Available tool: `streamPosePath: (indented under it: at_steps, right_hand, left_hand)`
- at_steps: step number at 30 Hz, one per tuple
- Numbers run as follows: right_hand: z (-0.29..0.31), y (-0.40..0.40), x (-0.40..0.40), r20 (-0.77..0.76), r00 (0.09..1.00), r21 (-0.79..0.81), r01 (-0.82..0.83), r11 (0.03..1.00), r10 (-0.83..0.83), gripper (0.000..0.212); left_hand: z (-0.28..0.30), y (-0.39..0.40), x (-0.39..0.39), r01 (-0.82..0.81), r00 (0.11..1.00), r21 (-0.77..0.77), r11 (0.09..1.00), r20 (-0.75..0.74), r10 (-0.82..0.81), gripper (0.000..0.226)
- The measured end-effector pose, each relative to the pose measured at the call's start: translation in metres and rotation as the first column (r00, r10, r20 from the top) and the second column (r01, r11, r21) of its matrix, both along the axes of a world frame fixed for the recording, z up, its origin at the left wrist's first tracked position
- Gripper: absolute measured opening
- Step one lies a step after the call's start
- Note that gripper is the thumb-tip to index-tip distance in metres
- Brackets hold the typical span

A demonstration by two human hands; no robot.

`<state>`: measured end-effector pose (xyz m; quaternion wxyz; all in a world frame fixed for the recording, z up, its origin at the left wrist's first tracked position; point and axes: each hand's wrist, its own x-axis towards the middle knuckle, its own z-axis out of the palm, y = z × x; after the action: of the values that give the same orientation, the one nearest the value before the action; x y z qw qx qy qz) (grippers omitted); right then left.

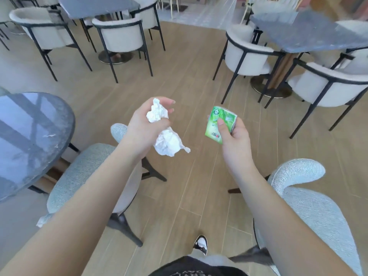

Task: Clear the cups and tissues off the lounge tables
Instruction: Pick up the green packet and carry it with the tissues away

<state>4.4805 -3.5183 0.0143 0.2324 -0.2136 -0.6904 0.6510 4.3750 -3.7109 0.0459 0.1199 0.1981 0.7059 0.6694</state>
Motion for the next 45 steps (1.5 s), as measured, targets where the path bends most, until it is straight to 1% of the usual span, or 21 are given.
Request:
streamPosePath:
  at_steps: [4, 9, 12, 17, 21, 24, 28, 30, 36, 39, 45]
  right_hand:
    - [0.01, 0.043, -0.058, 0.027, 0.994, 0.046, -0.11, 0.993, 0.109, 0.009]
    - [0.01, 0.068, -0.12, 0.001, 0.989, 0.02, -0.149, 0.989, 0.149, 0.014]
    - [0.005, 0.079, -0.165, 0.0, 0.984, 0.012, -0.175, 0.984, 0.175, 0.017]
    - [0.0, 0.098, -0.251, 0.022, 0.982, 0.04, -0.186, 0.982, 0.185, 0.016]
    - [0.007, 0.112, -0.324, 0.053, 0.982, 0.037, -0.186, 0.982, 0.184, 0.016]
    - [0.019, 0.127, -0.375, 0.04, 0.989, 0.047, -0.146, 0.988, 0.144, 0.011]
    - [0.022, 0.146, -0.431, 0.031, 0.989, 0.033, -0.149, 0.988, 0.148, 0.015]
    - [0.019, 0.158, -0.458, 0.036, 0.988, 0.034, -0.148, 0.988, 0.147, 0.019]
    - [0.004, 0.208, -0.548, 0.031, 0.987, 0.015, -0.158, 0.987, 0.158, 0.013]
    - [0.0, 0.24, -0.598, 0.012, 0.981, 0.001, -0.191, 0.982, 0.191, 0.012]
    - [0.009, 0.308, -0.69, 0.004, 0.967, -0.004, -0.254, 0.967, 0.254, 0.012]
  left_hand:
    - [0.006, 0.04, -0.051, -0.028, 0.998, -0.039, 0.999, -0.061, 0.026, 0.047]
    - [0.006, 0.067, -0.104, -0.024, 0.999, -0.086, 0.996, -0.049, 0.019, 0.046]
    - [0.005, 0.083, -0.148, -0.035, 0.999, -0.079, 0.996, -0.038, 0.032, 0.045]
    - [-0.008, 0.101, -0.235, -0.028, 0.999, -0.039, 0.999, -0.039, 0.027, 0.047]
    - [-0.01, 0.108, -0.314, -0.064, 0.998, 0.006, 0.998, -0.021, 0.064, 0.047]
    - [-0.004, 0.118, -0.372, -0.054, 0.998, -0.002, 0.999, -0.022, 0.054, 0.049]
    - [0.002, 0.138, -0.436, -0.034, 0.999, -0.021, 0.999, -0.024, 0.033, 0.048]
    - [0.001, 0.152, -0.461, -0.026, 0.999, -0.029, 0.999, -0.034, 0.025, 0.048]
    - [-0.003, 0.207, -0.543, -0.044, 0.999, -0.051, 0.998, -0.021, 0.043, 0.046]
    - [-0.001, 0.237, -0.585, -0.07, 0.996, -0.064, 0.995, -0.051, 0.067, 0.047]
    - [0.012, 0.298, -0.659, -0.13, 0.99, -0.086, 0.988, -0.066, 0.124, 0.047]
